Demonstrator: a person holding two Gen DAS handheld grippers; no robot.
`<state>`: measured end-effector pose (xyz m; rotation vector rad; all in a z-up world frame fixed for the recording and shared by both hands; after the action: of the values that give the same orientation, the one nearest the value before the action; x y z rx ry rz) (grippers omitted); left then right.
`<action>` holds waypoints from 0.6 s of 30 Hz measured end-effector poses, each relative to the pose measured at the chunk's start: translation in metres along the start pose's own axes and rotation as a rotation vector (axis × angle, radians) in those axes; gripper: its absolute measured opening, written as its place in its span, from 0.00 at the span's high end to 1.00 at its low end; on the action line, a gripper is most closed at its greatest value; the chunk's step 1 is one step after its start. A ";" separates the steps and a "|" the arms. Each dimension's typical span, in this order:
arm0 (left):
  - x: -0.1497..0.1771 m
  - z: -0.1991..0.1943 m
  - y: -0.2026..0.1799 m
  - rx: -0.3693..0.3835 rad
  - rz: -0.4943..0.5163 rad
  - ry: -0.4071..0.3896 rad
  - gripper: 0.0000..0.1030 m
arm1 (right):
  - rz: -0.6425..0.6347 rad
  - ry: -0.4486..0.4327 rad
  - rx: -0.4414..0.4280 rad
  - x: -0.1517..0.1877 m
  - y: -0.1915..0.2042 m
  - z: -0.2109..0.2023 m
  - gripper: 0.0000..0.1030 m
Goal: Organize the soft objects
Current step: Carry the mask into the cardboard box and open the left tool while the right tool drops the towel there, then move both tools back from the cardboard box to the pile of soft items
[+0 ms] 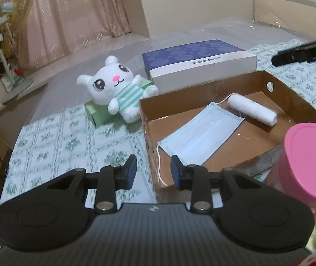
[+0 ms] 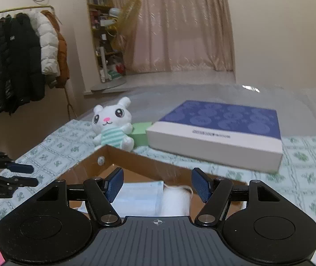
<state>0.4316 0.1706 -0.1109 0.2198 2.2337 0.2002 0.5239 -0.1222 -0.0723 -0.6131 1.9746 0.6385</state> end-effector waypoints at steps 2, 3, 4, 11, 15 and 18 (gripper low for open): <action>0.003 -0.008 0.002 -0.004 -0.029 0.011 0.70 | 0.018 0.013 0.000 0.002 -0.002 -0.005 0.34; 0.005 -0.012 0.003 -0.005 -0.041 0.013 0.70 | 0.024 0.020 0.003 0.004 -0.002 -0.008 0.34; 0.006 -0.017 0.003 -0.006 -0.051 0.013 0.70 | 0.029 0.028 0.008 0.006 -0.003 -0.012 0.34; 0.012 -0.058 0.007 -0.029 -0.130 0.023 0.69 | 0.075 0.043 0.031 0.020 -0.001 -0.055 0.34; 0.019 -0.088 0.010 -0.031 -0.193 0.024 0.69 | 0.107 0.029 0.039 0.029 0.004 -0.089 0.34; 0.025 -0.110 0.010 -0.041 -0.218 0.024 0.67 | 0.139 0.044 0.039 0.034 0.008 -0.113 0.34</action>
<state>0.3308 0.1781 -0.0597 -0.0489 2.2556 0.1302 0.4327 -0.1953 -0.0535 -0.4725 2.0787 0.6740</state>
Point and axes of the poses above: each gripper's, at about its wrist camera, not at the fingertips, and z roughly the way its jaws point, y to its left, x to its underside, the point moved 4 cm from there along z, roughly the way its jaws point, and after that the axes turned 2 degrees about -x, right-handed, at the moved point
